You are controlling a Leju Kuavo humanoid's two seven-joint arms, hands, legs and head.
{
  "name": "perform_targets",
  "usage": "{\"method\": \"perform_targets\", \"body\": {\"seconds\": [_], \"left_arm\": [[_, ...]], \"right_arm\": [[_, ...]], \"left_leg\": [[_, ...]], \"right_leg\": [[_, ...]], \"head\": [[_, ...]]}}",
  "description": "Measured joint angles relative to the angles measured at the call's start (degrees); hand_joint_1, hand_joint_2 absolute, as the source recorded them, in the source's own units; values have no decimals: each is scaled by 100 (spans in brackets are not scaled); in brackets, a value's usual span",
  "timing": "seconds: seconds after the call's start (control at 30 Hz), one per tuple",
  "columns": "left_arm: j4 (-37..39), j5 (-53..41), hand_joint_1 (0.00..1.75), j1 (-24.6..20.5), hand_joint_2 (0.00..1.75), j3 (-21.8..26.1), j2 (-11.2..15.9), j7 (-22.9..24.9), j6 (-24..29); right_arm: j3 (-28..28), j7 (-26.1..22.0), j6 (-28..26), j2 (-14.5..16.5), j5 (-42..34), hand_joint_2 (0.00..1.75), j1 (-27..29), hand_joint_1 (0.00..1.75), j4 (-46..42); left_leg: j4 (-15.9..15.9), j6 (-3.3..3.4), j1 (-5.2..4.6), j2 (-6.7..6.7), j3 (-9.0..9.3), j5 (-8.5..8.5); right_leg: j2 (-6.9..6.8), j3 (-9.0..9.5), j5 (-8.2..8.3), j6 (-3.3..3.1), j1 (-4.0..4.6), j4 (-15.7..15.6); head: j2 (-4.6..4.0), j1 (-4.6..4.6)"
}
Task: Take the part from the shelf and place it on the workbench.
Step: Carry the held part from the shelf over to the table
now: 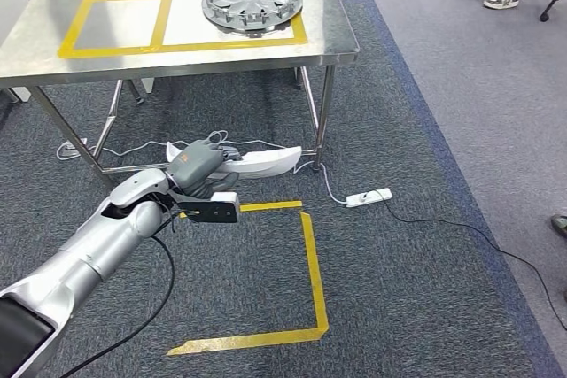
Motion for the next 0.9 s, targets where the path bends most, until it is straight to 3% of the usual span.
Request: {"method": "perform_targets", "body": {"seconds": [0.9], "left_arm": [[179, -159, 175, -216, 175, -32, -354, 266, 1]], "right_arm": [[0, -69, 64, -107, 114, 175, 7, 0, 0]], "left_leg": [[-2, -1, 0, 1, -1, 4]], "right_leg": [[2, -3, 2, 3, 0, 3]], "head": [[0, 1]]}}
